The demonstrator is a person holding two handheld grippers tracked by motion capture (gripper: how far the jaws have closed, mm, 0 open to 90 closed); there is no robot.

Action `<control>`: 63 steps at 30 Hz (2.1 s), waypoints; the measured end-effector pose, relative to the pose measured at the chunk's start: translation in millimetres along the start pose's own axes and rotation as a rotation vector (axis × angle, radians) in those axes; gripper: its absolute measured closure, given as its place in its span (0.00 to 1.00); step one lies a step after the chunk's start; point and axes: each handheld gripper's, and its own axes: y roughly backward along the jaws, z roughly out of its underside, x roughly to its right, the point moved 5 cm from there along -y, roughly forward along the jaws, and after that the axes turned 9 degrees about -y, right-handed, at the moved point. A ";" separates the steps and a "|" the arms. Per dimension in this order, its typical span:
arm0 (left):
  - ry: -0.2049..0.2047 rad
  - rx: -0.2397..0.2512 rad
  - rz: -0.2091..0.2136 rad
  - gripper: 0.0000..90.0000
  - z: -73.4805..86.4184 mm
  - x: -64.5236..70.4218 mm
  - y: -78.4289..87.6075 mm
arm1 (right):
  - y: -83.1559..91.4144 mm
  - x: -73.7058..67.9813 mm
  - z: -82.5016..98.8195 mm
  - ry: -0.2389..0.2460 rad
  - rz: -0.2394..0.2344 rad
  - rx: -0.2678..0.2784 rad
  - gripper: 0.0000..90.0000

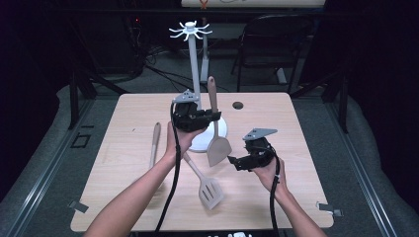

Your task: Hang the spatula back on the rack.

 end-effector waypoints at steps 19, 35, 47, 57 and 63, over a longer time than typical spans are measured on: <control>-0.027 -0.005 -0.035 0.85 -13.6 -22.5 2.6 | -7.2 6.2 8.2 0.007 0.000 -0.068 0.04; -0.046 -0.003 -0.069 0.85 -33.6 -40.1 5.5 | -9.2 8.0 10.4 0.022 0.008 -0.094 0.05; -0.044 -0.004 -0.076 0.85 -50.6 -49.0 6.0 | -9.7 6.7 11.1 0.023 0.006 -0.102 0.05; -0.046 0.007 -0.065 0.85 -69.1 -53.9 7.0 | -10.1 5.0 11.4 0.029 0.000 -0.102 0.05; -0.039 0.007 -0.057 0.85 -77.3 -56.1 6.8 | -10.3 4.2 11.4 0.033 -0.004 -0.100 0.05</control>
